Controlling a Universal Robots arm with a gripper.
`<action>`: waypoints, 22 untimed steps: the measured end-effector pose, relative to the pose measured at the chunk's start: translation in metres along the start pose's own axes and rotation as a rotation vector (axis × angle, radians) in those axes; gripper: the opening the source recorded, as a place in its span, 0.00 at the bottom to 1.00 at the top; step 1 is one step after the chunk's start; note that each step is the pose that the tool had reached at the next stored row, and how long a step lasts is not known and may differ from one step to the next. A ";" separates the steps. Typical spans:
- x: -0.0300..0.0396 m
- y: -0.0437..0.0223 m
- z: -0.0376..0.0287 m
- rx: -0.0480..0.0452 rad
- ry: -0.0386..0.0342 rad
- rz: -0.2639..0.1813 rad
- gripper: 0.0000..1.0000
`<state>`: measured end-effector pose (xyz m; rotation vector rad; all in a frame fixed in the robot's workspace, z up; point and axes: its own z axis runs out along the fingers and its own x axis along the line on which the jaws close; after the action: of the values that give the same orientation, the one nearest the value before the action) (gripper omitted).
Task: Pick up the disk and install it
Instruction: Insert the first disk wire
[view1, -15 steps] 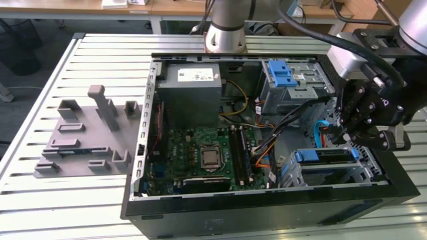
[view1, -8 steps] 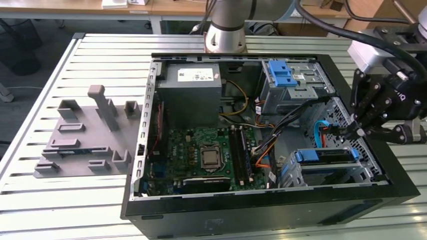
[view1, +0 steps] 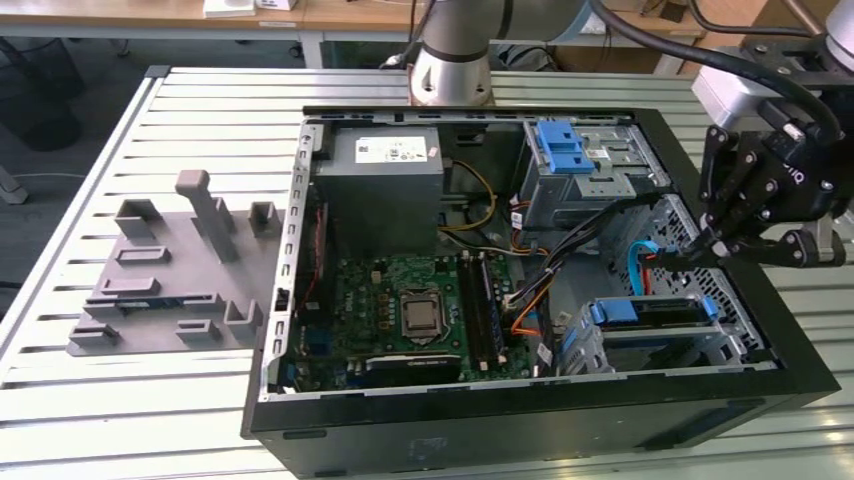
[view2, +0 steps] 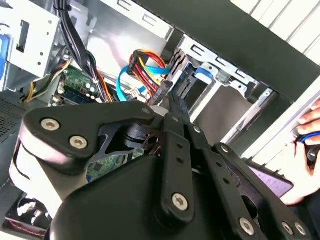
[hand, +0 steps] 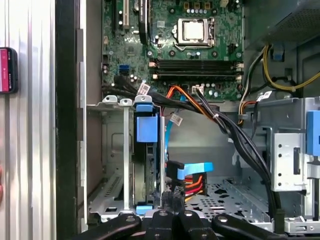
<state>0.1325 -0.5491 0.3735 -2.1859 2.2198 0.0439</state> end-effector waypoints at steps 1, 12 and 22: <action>0.0000 0.0000 -0.0001 0.0000 0.0003 0.000 0.11; -0.0116 0.0038 0.0055 0.0072 0.0159 0.000 0.24; -0.0173 0.0057 0.0123 0.0116 0.0560 0.000 0.31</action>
<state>0.1270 -0.5312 0.3618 -2.2086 2.2421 -0.0305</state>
